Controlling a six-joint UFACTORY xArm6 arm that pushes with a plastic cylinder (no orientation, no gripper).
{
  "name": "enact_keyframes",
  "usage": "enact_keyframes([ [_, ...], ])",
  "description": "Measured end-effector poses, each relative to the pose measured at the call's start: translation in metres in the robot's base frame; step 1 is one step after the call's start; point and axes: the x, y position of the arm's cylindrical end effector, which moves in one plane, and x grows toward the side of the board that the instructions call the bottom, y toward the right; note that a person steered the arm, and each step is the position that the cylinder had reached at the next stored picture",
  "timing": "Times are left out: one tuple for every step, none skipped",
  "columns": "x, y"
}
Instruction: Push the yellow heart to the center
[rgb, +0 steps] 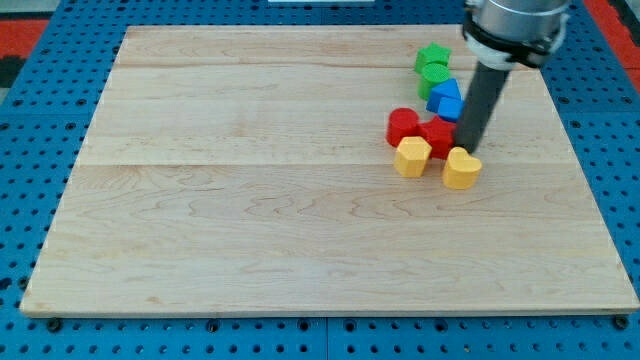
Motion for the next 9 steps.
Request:
enact_keyframes([
  [-0.014,-0.007],
  [0.008,0.036],
  [0.017,0.055],
  [0.028,0.09],
  [0.052,0.057],
  [0.054,0.023],
  [0.05,-0.029],
  [0.045,-0.06],
  [0.046,-0.06],
])
